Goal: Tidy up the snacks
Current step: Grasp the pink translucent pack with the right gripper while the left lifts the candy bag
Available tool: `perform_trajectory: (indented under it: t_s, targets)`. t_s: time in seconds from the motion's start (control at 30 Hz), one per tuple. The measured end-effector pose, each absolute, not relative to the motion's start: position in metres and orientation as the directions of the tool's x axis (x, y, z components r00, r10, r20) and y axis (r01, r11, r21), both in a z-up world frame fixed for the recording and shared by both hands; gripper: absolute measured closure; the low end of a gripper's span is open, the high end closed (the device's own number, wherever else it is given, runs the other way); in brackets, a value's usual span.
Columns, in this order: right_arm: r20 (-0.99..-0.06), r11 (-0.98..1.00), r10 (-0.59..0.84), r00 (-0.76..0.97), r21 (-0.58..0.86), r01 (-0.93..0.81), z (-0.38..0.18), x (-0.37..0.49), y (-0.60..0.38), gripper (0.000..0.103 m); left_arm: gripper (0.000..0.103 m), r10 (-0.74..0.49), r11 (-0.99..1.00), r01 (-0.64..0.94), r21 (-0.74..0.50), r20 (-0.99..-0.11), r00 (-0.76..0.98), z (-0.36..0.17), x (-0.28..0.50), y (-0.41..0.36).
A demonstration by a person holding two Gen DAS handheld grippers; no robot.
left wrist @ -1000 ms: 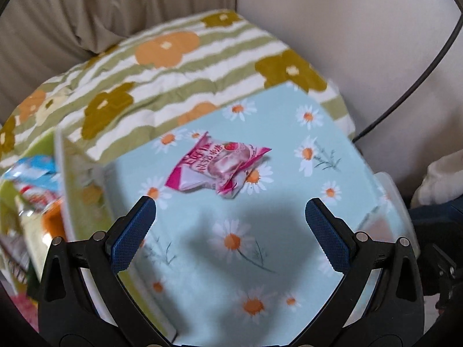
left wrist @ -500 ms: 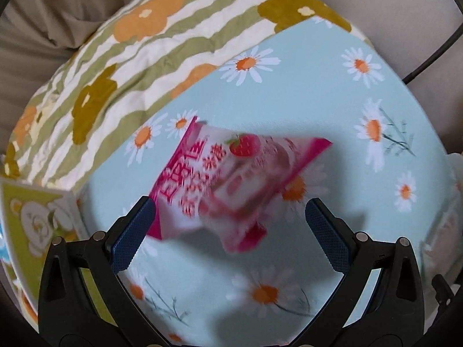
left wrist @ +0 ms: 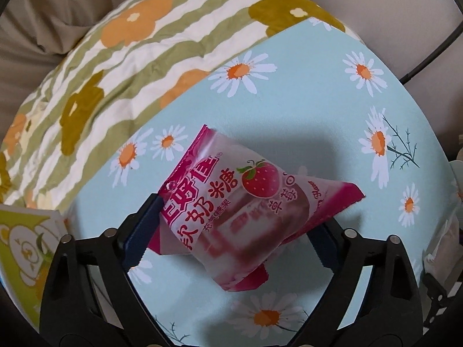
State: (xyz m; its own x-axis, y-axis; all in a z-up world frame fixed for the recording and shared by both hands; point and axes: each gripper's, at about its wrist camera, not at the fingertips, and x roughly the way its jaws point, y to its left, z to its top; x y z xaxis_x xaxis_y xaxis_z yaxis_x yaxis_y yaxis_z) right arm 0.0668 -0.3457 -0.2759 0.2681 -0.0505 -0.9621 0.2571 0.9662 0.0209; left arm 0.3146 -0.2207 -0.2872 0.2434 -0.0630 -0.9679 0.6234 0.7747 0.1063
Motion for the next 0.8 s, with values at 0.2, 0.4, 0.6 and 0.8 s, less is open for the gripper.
perform_trajectory:
  t_s: [0.2,0.4,0.6,0.8]
  targets:
    - [-0.960,0.976,-0.026,0.279,0.035,0.213,-0.279,0.072,-0.348,0.036,0.035,-0.090,0.775,0.628,0.072,-0.971,0.223,-0.285,0.308,-0.220]
    - [-0.958,0.985,-0.021,0.286,0.028,0.169,-0.280,0.073,-0.344,0.042,0.041,-0.070,0.765,0.637,0.095,-0.971,0.228,-0.282,0.293,-0.217]
    - [-0.954,0.986,-0.024,0.299,0.028,0.166,-0.281,0.072,-0.342,0.044,0.044,-0.073,0.761,0.644,0.085,-0.974,0.215,-0.279,0.263,-0.216]
    - [-0.948,0.987,-0.014,0.317,0.037,0.156,-0.276,0.066,-0.342,0.045,0.055,-0.092,0.768,0.637,0.064,-0.974,0.209,-0.272,0.237,-0.211]
